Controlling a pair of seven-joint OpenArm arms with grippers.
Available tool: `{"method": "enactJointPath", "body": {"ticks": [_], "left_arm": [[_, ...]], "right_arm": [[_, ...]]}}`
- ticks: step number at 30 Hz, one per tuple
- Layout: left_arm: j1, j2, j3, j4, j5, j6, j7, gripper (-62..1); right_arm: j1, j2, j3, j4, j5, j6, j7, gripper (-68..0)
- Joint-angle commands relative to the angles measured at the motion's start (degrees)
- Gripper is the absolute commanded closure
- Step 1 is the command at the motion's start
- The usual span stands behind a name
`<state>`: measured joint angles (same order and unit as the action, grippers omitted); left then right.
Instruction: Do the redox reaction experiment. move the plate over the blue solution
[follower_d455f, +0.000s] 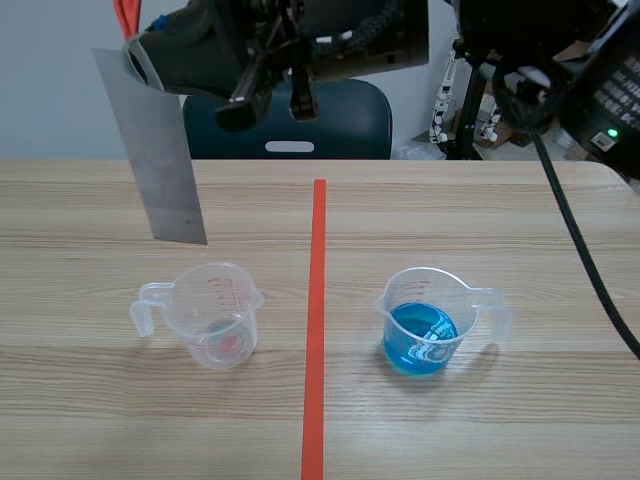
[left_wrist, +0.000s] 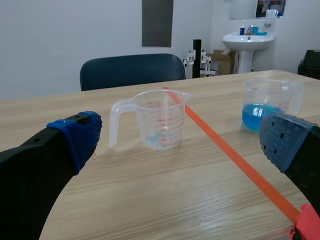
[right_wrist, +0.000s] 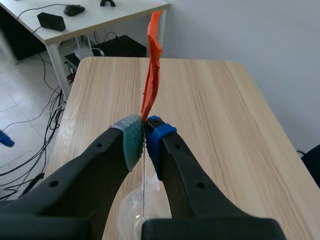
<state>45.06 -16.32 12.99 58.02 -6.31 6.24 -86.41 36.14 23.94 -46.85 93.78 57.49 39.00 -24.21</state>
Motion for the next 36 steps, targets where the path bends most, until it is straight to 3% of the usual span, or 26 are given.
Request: {"method": "enactJointPath", "body": {"ticks": [1, 8, 16, 19, 20, 23, 25, 26, 29, 33, 36], "left_arm": [[0.5, -0.74, -0.26, 1.01, -0.09, 0.09, -2.62, -62.3], [0.48, -1.25, -0.26, 2.1, 0.39, 0.07, -2.62, -62.3], [0.46, -3.82, -0.26, 5.79, 6.58, 0.02, -2.27, -62.3], [0.46, -4.07, -0.26, 8.09, 9.79, 0.02, 2.64, -62.3], [0.46, -4.09, -0.26, 8.94, 10.97, 0.02, 4.35, -58.4], [0.46, -4.04, -0.26, 11.69, 11.21, 0.02, 6.78, -29.2], [0.46, -4.04, -0.26, 13.73, 9.07, 0.0, 6.73, -9.5], [0.46, -4.04, -0.26, 14.84, 7.65, -0.44, 6.75, -2.7], [0.28, -4.17, -0.31, 18.67, 7.43, -3.5, 10.05, -4.2], [-1.57, -4.83, -0.31, 23.47, 9.38, -11.06, 23.56, -4.2], [-3.04, -4.85, -0.72, 26.34, 10.47, -12.41, 30.16, -4.2]], "right_arm": [[0.66, 2.32, 0.68, 0.9, 2.32, 0.13, 1.97, -0.6], [0.66, 10.47, 0.68, 0.9, 3.89, 3.72, 8.52, -0.6], [-1.73, 18.82, 0.68, 0.9, 4.26, 3.72, 14.36, -0.6], [-3.34, 20.39, 1.01, 0.9, 4.26, 3.72, 14.69, -0.6], [-4.11, 20.68, 1.6, 0.9, 4.26, 3.72, 14.67, -0.6], [-6.97, 20.83, 4.7, 0.9, 4.26, 3.72, 14.01, -0.6], [-8.85, 20.83, 7.13, 0.9, 4.26, 3.72, 13.22, -0.6], [-9.77, 20.83, 8.37, 0.9, 4.26, 3.72, 12.72, -0.6], [-12.68, 20.83, 12.04, 0.9, 4.26, 3.72, 10.25, -0.6], [-16.35, 20.83, 16.74, 0.94, 4.31, 3.72, 8.74, -0.6], [-18.69, 20.83, 19.47, 1.2, 4.35, 3.72, 7.17, -0.6]]}}
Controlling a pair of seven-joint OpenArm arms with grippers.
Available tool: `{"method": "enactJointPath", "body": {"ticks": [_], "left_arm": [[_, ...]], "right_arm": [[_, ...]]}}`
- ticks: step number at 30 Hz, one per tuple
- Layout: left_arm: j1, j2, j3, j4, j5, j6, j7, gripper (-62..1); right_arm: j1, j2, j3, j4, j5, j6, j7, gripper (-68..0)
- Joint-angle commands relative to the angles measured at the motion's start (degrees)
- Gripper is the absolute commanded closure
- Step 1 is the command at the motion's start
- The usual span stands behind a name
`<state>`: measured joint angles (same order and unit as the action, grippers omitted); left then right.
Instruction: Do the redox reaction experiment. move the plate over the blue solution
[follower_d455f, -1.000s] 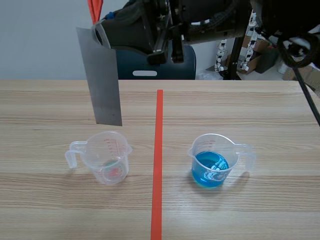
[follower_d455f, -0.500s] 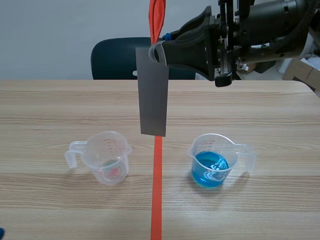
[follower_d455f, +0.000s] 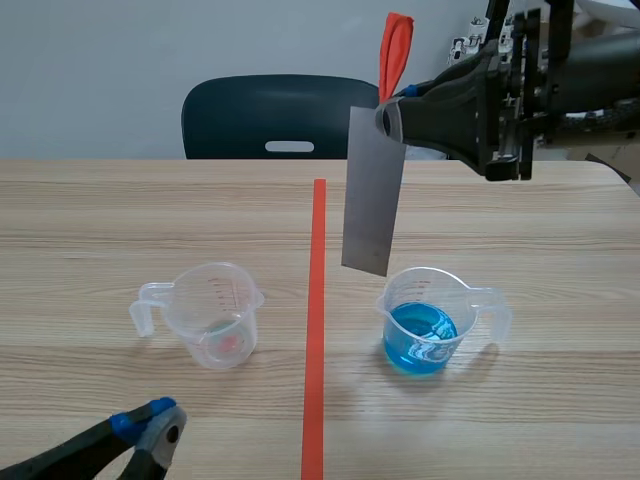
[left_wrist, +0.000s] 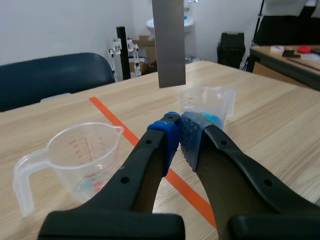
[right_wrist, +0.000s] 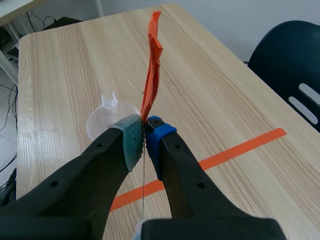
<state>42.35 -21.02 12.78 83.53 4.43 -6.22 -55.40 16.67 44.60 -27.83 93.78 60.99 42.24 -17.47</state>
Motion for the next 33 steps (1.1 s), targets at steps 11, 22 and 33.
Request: {"method": "enactJointPath", "body": {"ticks": [11, 22, 33], "left_arm": [[-8.17, -0.13, -1.01, 9.44, 4.0, -16.37, 18.88, -4.2], [-16.74, -0.15, -0.72, 10.95, 3.78, -25.66, 23.96, -4.2], [-22.32, -0.15, -0.48, 10.95, 3.8, -28.0, 27.54, -4.0]], "right_arm": [[-5.6, 5.46, 6.69, 8.07, 2.58, 0.48, -1.25, -0.6], [-11.34, 7.48, 13.6, 8.28, 2.45, 0.48, -1.03, -0.6], [-16.83, 7.78, 19.3, 8.28, 0.0, 0.48, -0.96, -0.6]]}}
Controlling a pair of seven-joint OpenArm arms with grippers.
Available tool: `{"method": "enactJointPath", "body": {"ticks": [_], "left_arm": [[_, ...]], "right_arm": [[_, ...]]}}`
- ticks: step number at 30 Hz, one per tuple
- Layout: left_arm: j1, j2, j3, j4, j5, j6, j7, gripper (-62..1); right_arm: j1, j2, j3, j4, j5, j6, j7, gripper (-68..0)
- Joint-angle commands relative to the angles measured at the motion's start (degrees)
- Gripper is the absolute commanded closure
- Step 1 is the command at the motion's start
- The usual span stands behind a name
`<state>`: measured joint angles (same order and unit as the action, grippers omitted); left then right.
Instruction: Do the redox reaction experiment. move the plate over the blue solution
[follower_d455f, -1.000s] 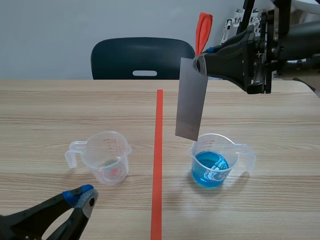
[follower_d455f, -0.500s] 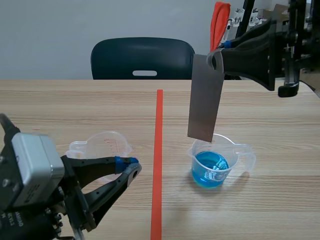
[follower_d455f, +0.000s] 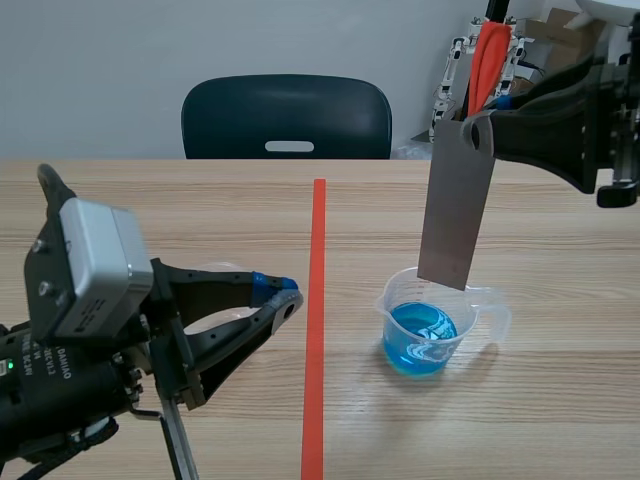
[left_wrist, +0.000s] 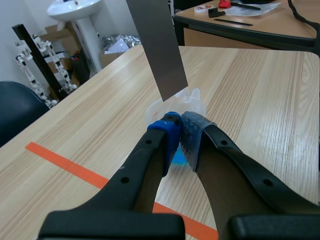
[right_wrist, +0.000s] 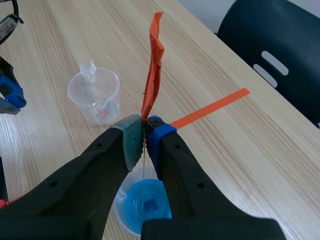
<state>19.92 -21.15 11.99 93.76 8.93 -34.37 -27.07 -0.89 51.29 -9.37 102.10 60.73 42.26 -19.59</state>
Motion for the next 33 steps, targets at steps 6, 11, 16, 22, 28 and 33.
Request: {"method": "enactJointPath", "body": {"ticks": [6, 11, 16, 22, 28, 33], "left_arm": [[-0.11, 0.02, 0.33, 0.72, -0.74, 0.11, -0.72, -4.0], [-0.13, 0.02, 0.33, 0.72, -0.74, 0.13, -0.33, -4.0], [-0.11, 0.02, 0.33, 0.72, -0.74, 0.13, 0.13, -4.0], [-0.79, 0.17, 0.59, 0.7, -0.74, -0.15, 0.39, -4.0], [-5.53, 0.17, 3.23, 0.7, -1.11, -0.57, 5.73, -4.0], [-8.85, 0.48, 3.89, 0.66, -3.37, -1.55, 8.48, -4.0]], "right_arm": [[0.42, 1.09, 1.64, -0.04, -0.81, 0.46, 1.27, -0.6], [-0.09, 1.09, 3.54, -0.04, -0.68, 0.46, 1.53, -0.6], [-0.09, 1.09, 4.0, -0.04, -0.7, 0.46, 1.53, -0.6], [-0.09, 1.07, 4.0, -0.04, -0.72, 0.46, 1.55, -0.6], [-0.09, 1.05, 4.0, -0.04, -0.72, 0.46, 1.53, -0.6], [-0.09, 1.05, 4.0, -0.04, -0.74, 0.46, 1.51, -0.6]]}}
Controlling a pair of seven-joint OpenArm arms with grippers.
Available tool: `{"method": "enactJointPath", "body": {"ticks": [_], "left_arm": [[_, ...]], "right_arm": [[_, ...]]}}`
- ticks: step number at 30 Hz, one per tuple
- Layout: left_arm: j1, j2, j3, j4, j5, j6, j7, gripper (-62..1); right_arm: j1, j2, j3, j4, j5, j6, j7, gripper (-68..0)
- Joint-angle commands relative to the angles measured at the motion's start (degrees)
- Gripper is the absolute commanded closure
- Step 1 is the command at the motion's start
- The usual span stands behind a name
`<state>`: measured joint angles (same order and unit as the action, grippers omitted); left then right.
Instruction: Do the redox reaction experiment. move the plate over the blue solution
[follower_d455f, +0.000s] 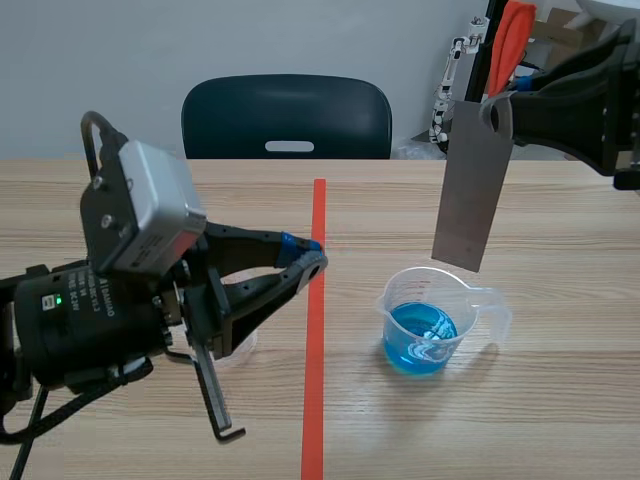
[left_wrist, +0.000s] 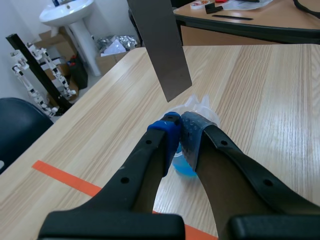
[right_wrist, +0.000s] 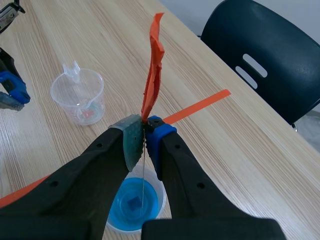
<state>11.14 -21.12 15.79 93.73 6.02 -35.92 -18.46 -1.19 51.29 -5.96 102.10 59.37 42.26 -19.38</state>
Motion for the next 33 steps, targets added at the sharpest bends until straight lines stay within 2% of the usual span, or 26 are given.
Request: {"method": "enactJointPath", "body": {"ticks": [1, 12, 18, 22, 25, 33], "left_arm": [[-0.7, 0.44, 0.44, 0.68, -0.46, -0.07, 0.68, -4.0], [-4.81, 0.48, 5.01, -0.76, -0.68, -0.87, 3.5, -4.0], [-5.62, 1.11, 5.35, -2.93, -0.76, -0.68, 3.26, -4.0], [-5.42, 1.07, 5.01, -2.99, -3.26, -0.57, 3.26, -4.0], [-5.09, 1.09, 4.24, -3.04, -6.45, 0.46, 3.32, -4.0], [-5.14, 1.09, 4.0, -3.04, -6.91, 0.66, 3.3, -4.0]], "right_arm": [[0.22, 1.05, 0.59, -0.04, 0.61, 0.46, 1.29, -0.6], [0.22, 1.05, 0.59, -0.04, 0.63, 0.46, 1.29, -0.6], [0.22, 1.05, 0.59, -0.04, 0.63, 0.46, 1.29, -0.6], [0.22, 1.05, 0.59, -0.04, 0.63, 0.46, 1.31, -0.6], [0.22, 1.05, 0.59, -0.04, 0.63, 0.46, 1.29, -0.6], [0.22, 1.05, 0.59, -0.04, 0.63, 0.46, 1.29, -0.6]]}}
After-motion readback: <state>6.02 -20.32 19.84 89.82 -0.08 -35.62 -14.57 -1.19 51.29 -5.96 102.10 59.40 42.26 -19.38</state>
